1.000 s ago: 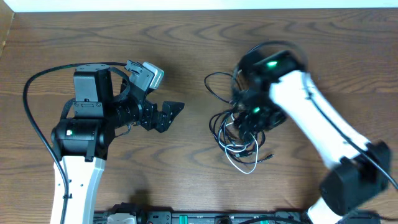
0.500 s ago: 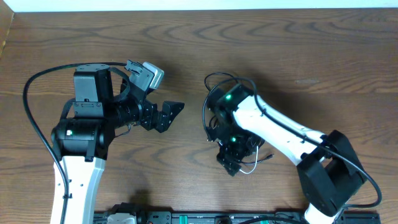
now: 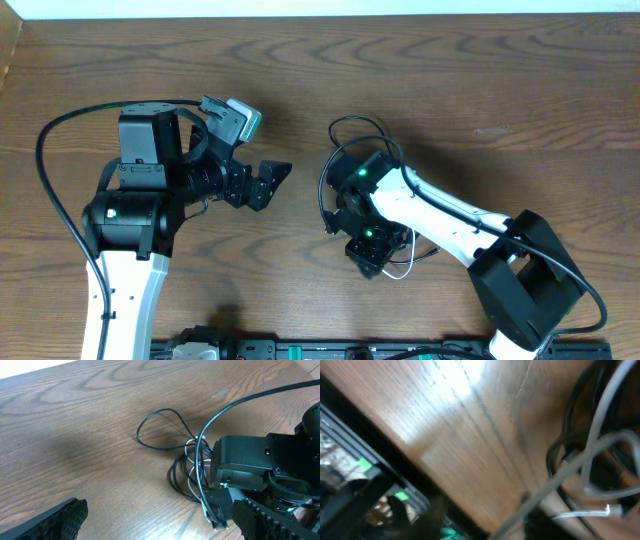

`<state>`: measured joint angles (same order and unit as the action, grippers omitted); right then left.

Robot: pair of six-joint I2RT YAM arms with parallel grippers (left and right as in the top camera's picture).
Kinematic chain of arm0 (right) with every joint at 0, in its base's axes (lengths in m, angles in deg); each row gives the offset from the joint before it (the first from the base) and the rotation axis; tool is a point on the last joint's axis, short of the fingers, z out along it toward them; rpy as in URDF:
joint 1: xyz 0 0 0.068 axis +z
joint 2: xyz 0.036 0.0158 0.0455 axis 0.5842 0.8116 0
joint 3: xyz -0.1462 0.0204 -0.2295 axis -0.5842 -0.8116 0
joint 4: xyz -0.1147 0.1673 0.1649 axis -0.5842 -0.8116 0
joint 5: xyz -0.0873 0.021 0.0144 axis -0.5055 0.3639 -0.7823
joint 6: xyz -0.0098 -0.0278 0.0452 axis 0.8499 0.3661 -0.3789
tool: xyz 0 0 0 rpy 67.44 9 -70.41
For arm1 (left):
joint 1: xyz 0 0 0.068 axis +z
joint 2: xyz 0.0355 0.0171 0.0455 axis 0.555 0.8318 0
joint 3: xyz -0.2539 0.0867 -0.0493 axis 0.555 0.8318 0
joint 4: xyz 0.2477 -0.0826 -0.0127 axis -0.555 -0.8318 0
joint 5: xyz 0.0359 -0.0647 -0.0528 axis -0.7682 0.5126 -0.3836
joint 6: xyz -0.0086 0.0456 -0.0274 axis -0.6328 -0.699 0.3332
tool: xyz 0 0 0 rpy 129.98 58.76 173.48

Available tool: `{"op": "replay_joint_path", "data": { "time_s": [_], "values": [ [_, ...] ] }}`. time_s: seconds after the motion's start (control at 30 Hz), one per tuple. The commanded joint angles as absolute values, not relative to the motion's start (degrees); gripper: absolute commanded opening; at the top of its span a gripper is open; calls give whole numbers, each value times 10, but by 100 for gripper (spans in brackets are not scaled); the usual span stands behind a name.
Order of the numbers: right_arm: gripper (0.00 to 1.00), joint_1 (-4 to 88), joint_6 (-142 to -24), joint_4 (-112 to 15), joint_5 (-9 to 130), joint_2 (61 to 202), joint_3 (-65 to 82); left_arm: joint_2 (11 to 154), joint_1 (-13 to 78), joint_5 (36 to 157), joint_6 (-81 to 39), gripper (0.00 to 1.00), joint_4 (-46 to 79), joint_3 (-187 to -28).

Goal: Untangle cables

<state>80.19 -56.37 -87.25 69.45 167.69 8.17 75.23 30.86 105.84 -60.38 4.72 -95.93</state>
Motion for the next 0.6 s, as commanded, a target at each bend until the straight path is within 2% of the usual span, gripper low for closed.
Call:
{"op": "replay_joint_path", "data": {
  "time_s": [0.0,0.33,0.57],
  "values": [
    [1,807,-591,-854,700,1676,72,747,308,1053,-609,98,46,-958],
    [1,806,-711,-821,660,1670,79,747,308,1052,-609,98,52,-958],
    [1,804,-730,-844,655,1619,179,747,308,1052,-609,98,54,-958]
  ]
}}
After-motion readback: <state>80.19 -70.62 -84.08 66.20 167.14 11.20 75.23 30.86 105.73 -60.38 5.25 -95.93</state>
